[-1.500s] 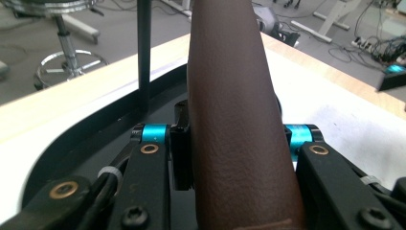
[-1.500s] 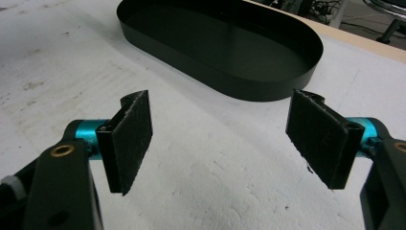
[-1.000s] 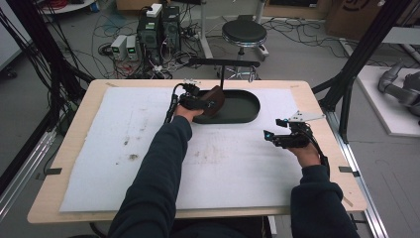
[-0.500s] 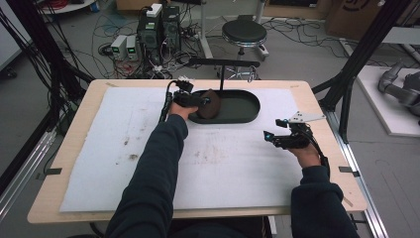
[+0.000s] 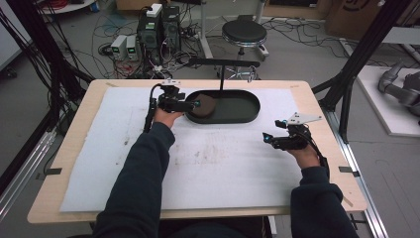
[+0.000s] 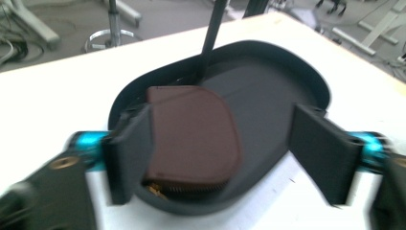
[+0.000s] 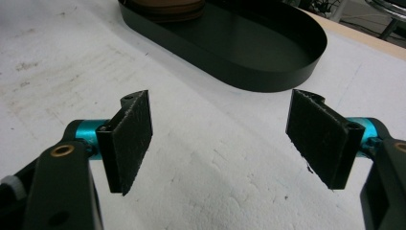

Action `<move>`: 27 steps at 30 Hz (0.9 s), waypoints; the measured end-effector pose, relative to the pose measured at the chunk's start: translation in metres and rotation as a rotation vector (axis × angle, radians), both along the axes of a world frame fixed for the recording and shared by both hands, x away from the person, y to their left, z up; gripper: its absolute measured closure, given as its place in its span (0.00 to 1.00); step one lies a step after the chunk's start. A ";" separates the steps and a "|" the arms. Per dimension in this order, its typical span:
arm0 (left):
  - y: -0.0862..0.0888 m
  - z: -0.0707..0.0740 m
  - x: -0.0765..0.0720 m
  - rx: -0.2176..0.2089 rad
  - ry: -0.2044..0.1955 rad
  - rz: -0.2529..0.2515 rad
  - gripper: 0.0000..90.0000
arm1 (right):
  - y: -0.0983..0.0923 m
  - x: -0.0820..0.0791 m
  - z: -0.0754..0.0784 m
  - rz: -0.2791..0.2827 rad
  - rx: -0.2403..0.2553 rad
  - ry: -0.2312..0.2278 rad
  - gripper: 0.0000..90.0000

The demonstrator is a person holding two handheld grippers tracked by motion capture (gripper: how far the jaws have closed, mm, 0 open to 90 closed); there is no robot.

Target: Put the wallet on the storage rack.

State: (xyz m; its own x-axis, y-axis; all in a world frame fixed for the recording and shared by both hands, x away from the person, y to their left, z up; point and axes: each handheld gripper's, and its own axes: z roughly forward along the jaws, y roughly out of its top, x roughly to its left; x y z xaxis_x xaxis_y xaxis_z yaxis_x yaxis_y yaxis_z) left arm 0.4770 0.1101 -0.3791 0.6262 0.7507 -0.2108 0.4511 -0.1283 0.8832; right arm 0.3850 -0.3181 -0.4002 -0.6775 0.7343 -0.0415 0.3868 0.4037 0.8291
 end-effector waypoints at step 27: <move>0.116 -0.026 -0.125 -0.011 -0.222 0.110 0.20 | 0.003 -0.013 0.000 -0.030 -0.022 -0.024 0.24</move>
